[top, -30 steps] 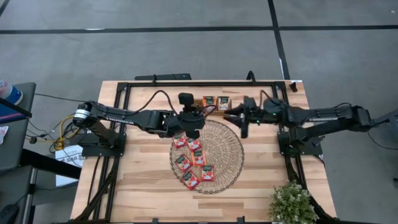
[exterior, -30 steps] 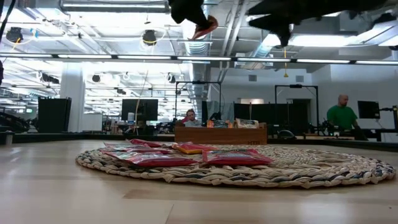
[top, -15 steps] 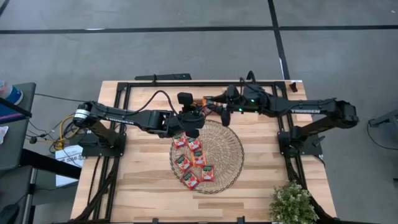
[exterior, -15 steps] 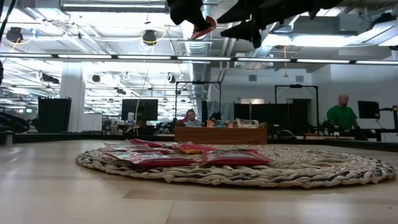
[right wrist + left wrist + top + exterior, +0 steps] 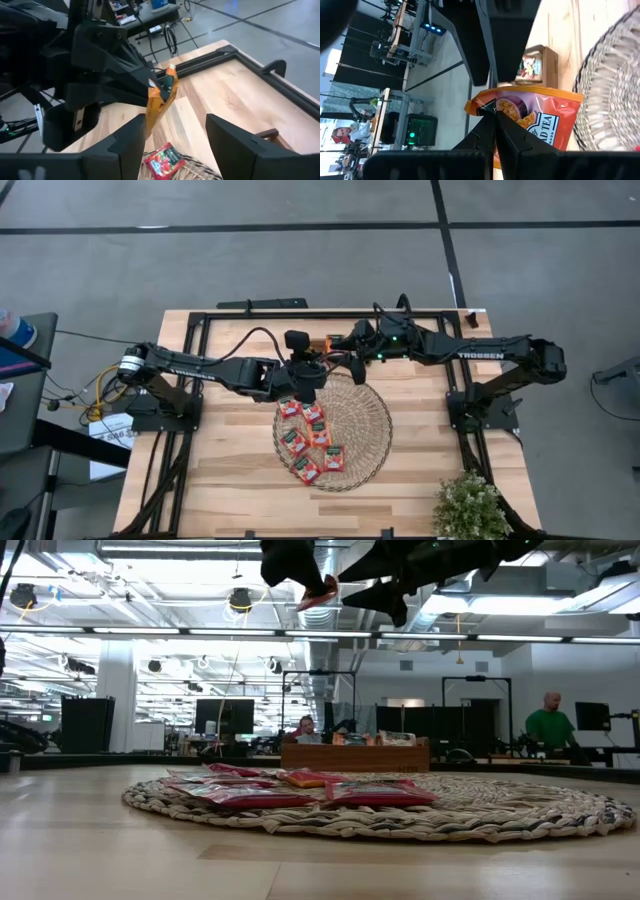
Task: Pick & Place Tea
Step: Put the left orange tea bag into the middle slot of the wooden organizer
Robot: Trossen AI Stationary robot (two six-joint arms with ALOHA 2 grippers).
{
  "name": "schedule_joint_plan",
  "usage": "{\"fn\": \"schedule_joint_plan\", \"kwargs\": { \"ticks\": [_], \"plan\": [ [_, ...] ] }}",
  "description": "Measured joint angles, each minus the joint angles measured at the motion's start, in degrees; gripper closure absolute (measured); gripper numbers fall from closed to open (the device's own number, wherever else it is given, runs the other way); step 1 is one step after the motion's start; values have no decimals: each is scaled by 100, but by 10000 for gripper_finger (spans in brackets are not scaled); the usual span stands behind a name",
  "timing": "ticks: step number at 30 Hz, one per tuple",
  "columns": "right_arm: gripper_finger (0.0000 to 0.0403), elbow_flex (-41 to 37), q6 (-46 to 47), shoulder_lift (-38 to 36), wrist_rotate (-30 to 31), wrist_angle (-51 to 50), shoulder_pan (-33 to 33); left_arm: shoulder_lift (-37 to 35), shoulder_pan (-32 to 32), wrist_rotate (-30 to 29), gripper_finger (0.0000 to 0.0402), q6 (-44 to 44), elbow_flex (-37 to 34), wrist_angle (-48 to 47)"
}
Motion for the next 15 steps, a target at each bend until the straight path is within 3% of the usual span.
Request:
{"fn": "schedule_joint_plan", "kwargs": {
  "ticks": [15],
  "plan": [
    [183,0,151,2,-69,45,78,20,36,138,401,-36,0,-184]
  ]
}}
